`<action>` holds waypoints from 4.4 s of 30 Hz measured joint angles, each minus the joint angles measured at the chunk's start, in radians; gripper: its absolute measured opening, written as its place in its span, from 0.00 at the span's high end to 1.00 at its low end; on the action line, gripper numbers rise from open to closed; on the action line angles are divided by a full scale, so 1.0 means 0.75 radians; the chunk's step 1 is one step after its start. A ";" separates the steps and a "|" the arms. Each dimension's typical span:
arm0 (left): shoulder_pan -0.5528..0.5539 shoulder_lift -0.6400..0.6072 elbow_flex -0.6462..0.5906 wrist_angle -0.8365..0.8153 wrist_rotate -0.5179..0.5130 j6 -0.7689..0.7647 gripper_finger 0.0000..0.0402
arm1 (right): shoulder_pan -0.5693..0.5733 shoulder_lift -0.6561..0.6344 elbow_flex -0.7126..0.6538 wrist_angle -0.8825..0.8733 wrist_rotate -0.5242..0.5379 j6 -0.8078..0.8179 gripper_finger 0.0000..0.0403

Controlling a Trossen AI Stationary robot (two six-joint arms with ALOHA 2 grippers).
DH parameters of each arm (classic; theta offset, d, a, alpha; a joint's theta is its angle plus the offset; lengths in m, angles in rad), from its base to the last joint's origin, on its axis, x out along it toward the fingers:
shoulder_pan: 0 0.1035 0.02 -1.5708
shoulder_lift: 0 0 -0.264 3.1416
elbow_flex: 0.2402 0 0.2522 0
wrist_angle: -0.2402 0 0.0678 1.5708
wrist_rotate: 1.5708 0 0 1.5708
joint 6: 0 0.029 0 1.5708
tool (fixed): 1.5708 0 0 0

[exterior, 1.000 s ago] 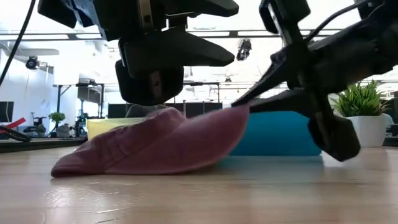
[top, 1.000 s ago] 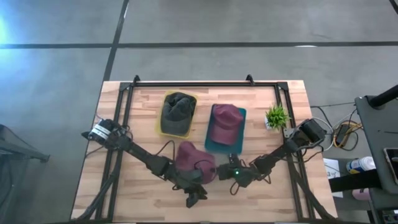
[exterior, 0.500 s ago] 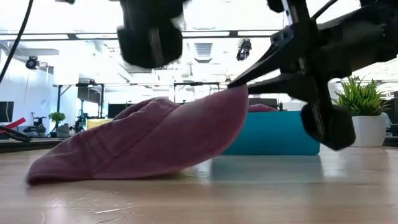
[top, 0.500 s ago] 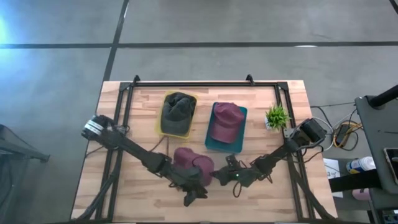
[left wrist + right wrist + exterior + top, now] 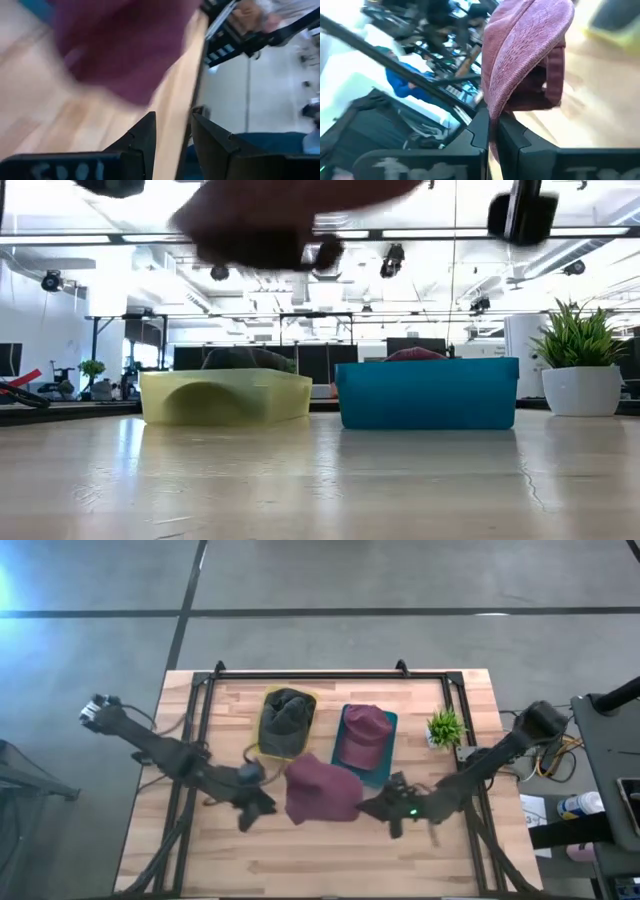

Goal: Pick & Place hat
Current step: Put the red cap into the blue bin

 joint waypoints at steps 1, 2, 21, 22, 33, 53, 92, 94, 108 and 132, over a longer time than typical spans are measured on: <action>0.000 -0.035 0.000 -0.050 -0.006 -0.003 0.71 | 0.005 -0.059 -0.002 -0.035 -0.004 -0.044 0.97; 0.000 -0.066 -0.001 -0.077 -0.020 0.005 0.71 | 0.011 -0.119 -0.002 -0.085 -0.016 -0.085 0.97; 0.461 0.119 -0.002 0.682 0.478 0.615 0.71 | -0.036 -0.458 0.010 -0.306 -0.259 -0.265 0.97; 0.480 0.134 0.001 0.751 0.567 0.588 0.71 | -0.037 -0.459 0.010 -0.306 -0.253 -0.261 0.97; 0.483 0.155 0.013 0.960 0.785 0.420 0.71 | -0.039 -0.466 0.008 -0.319 -0.249 -0.232 0.97; 0.465 0.239 0.014 1.628 1.055 0.379 0.71 | -0.054 -0.470 0.009 -0.091 -0.401 -0.173 0.97; 0.469 0.523 0.132 2.102 1.146 0.136 0.71 | -0.193 -0.407 0.100 -0.027 -0.523 -0.248 0.85; 0.477 0.523 0.130 2.058 1.145 0.136 0.71 | -0.195 -0.407 0.111 -0.026 -0.517 -0.283 0.91; 0.533 0.439 0.129 2.065 1.103 0.124 0.71 | -0.190 -0.426 0.116 0.055 -0.649 -0.484 0.97; 0.565 0.149 0.129 1.101 0.644 0.491 0.71 | -0.189 -0.619 0.110 -0.277 -0.487 -0.491 0.97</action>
